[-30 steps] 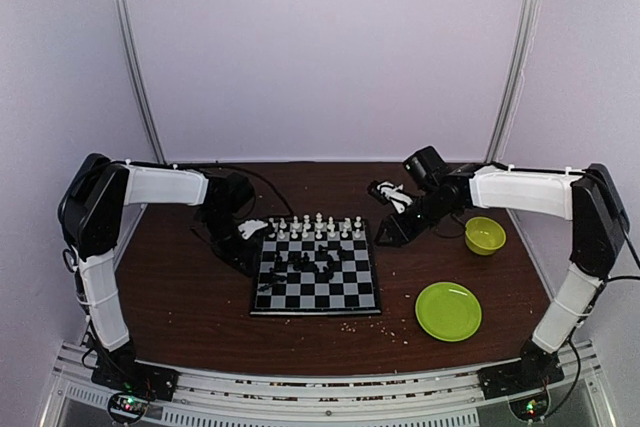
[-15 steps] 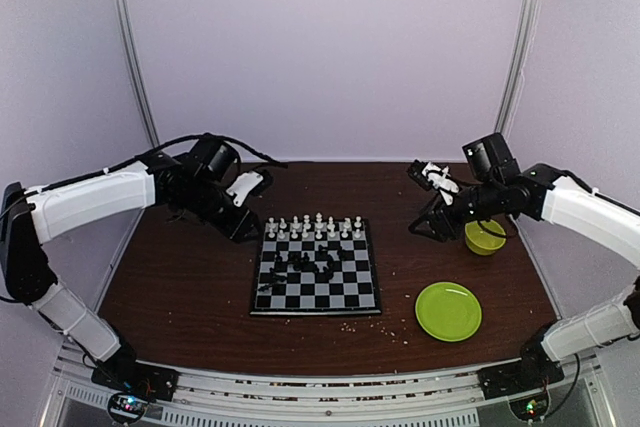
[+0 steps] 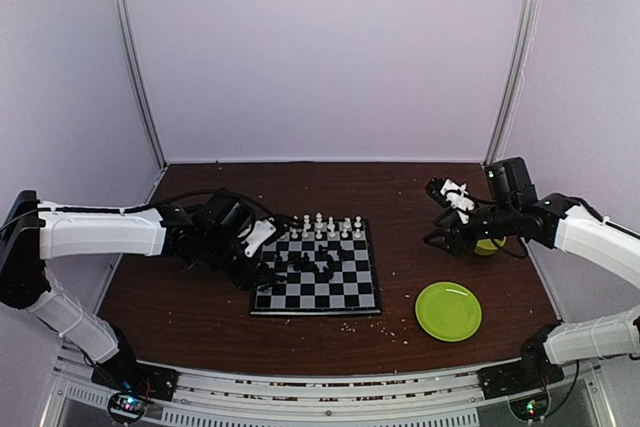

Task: Set up the chess pieces on the board
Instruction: Pick up the queen from h7.

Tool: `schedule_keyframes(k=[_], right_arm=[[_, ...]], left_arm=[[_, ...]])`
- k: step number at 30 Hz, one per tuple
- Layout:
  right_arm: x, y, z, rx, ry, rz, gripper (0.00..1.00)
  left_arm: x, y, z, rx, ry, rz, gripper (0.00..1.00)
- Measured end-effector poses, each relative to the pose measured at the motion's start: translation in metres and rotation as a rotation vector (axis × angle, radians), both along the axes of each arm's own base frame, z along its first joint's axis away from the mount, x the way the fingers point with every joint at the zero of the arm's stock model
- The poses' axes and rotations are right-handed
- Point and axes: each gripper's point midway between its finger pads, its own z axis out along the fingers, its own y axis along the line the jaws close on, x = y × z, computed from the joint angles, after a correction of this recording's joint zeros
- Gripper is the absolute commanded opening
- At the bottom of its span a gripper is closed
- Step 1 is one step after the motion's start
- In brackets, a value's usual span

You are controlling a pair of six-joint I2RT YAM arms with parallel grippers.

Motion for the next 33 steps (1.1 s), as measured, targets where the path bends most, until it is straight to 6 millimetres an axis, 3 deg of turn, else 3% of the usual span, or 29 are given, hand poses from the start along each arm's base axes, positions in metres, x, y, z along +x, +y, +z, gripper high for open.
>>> schedule_keyframes(k=[15, 25, 33], right_arm=[[0.003, 0.001, -0.005, -0.013, -0.019, 0.019, 0.51], [0.003, 0.001, -0.01, -0.018, -0.009, 0.016, 0.51], [0.005, 0.0, -0.012, -0.021, -0.004, 0.012, 0.51]], left_arm=[[0.005, -0.005, -0.019, -0.019, -0.068, -0.049, 0.4], [0.002, -0.004, -0.051, 0.043, -0.019, -0.081, 0.35], [0.001, -0.004, -0.055, 0.055, -0.016, -0.101, 0.28]])
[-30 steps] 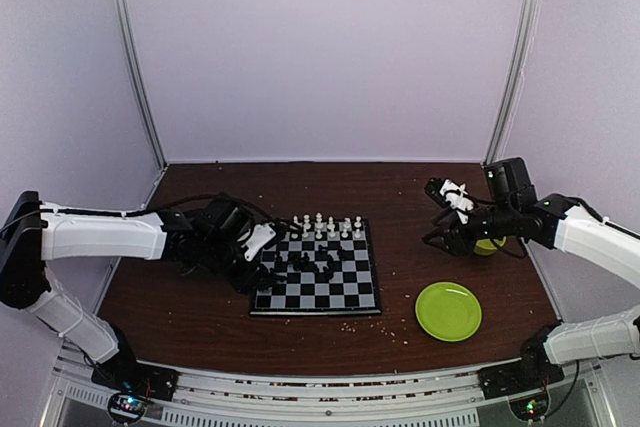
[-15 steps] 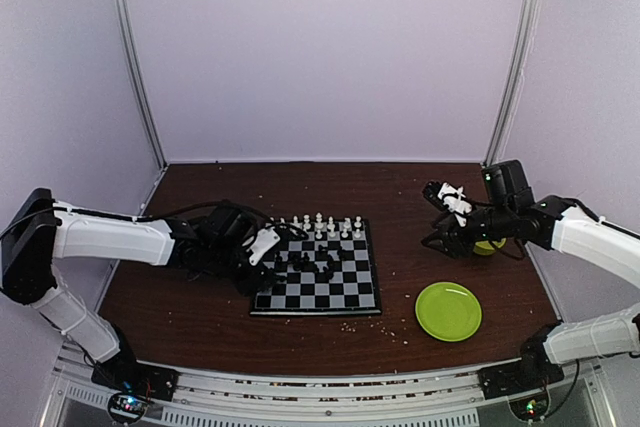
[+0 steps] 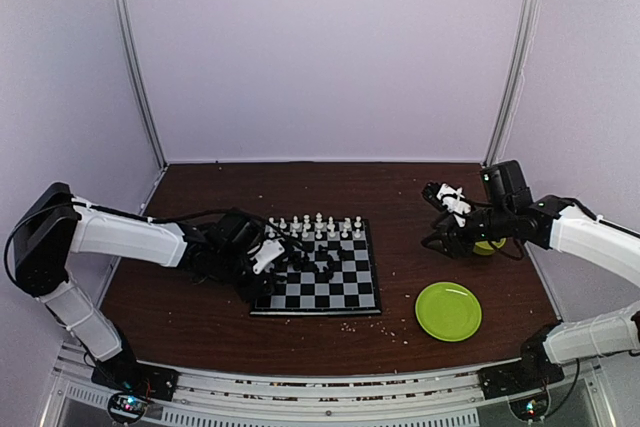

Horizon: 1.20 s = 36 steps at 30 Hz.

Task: Set up the chess pieces on the board
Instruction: Pick up the queen from h7.

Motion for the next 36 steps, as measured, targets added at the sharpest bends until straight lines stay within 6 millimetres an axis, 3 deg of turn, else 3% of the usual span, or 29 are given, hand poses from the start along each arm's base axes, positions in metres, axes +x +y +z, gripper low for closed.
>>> schedule_keyframes(k=[10, 15, 31, 36], right_arm=[[0.001, 0.001, -0.005, -0.006, 0.013, 0.0, 0.51], [0.001, 0.001, -0.005, -0.006, 0.014, 0.0, 0.51], [0.001, 0.002, -0.01, -0.007, 0.034, 0.007, 0.5], [-0.004, 0.006, -0.009, 0.006, 0.052, 0.032, 0.49]], left_arm=[[0.001, -0.001, -0.003, 0.007, -0.001, -0.007, 0.23], [0.001, 0.0, -0.003, 0.003, 0.005, 0.005, 0.28], [-0.005, 0.01, -0.002, 0.027, 0.038, 0.055, 0.07], [-0.011, 0.009, 0.015, -0.008, 0.043, 0.043, 0.05]])
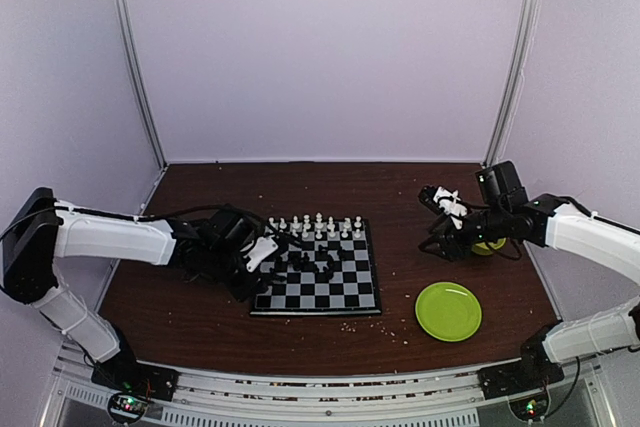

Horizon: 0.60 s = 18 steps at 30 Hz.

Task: Set up the chess pieces on the board
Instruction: Pick up the queen from h7.

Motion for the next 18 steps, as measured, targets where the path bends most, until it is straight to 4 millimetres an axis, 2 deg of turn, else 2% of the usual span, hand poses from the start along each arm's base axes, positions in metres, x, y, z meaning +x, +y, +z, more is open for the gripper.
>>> schedule_keyframes(k=[5, 10, 11, 15, 18], right_arm=[[-0.008, 0.015, 0.021, 0.006, -0.016, 0.074, 0.48], [-0.028, 0.044, 0.055, -0.028, -0.127, 0.243, 0.48], [-0.038, 0.053, 0.062, -0.039, -0.146, 0.3, 0.48], [-0.052, 0.083, 0.098, -0.076, -0.262, 0.454, 0.48], [-0.065, 0.105, 0.107, -0.134, -0.337, 0.56, 0.49]], left_arm=[[-0.002, -0.012, 0.029, -0.074, -0.002, -0.025, 0.05], [-0.007, -0.043, 0.075, -0.235, 0.034, -0.086, 0.05], [-0.008, -0.05, 0.086, -0.271, 0.043, -0.1, 0.05], [-0.014, -0.073, 0.125, -0.395, 0.082, -0.158, 0.05], [-0.018, -0.089, 0.149, -0.46, 0.105, -0.204, 0.05]])
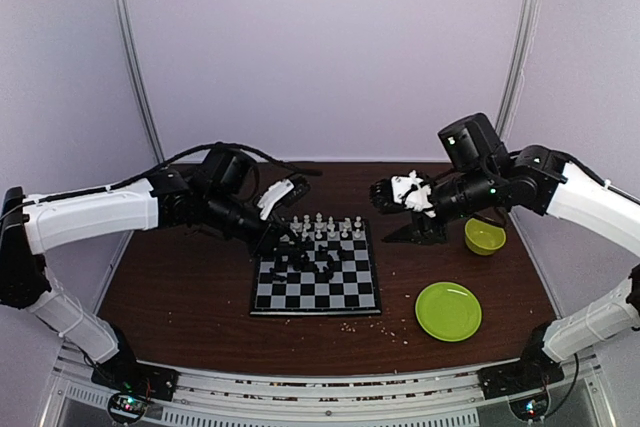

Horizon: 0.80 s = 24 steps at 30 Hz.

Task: Set up the chess pieces on the board
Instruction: Pick up the queen from h7, then pass from the left arm to the right

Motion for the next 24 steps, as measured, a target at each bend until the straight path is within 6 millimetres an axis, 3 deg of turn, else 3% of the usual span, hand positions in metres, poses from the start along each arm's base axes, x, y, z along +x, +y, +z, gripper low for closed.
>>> schedule_keyframes(k=[3, 7, 11, 18, 24], right_arm=[[-0.017, 0.019, -0.007, -0.074, -0.067, 0.092, 0.5], [-0.026, 0.034, -0.029, -0.194, -0.157, 0.148, 0.5], [-0.022, 0.042, -0.044, -0.283, -0.225, 0.146, 0.5], [-0.01, 0.055, -0.047, -0.345, -0.318, 0.127, 0.49], [-0.018, 0.066, -0.059, -0.394, -0.367, 0.168, 0.46]], left_arm=[[-0.005, -0.013, 0.014, -0.041, 0.029, -0.041, 0.05], [-0.017, -0.024, 0.014, -0.051, 0.098, -0.082, 0.05], [-0.029, -0.034, 0.01, -0.051, 0.155, -0.122, 0.05], [-0.047, -0.039, 0.006, -0.051, 0.217, -0.169, 0.05], [-0.053, -0.042, 0.001, -0.045, 0.247, -0.189, 0.05]])
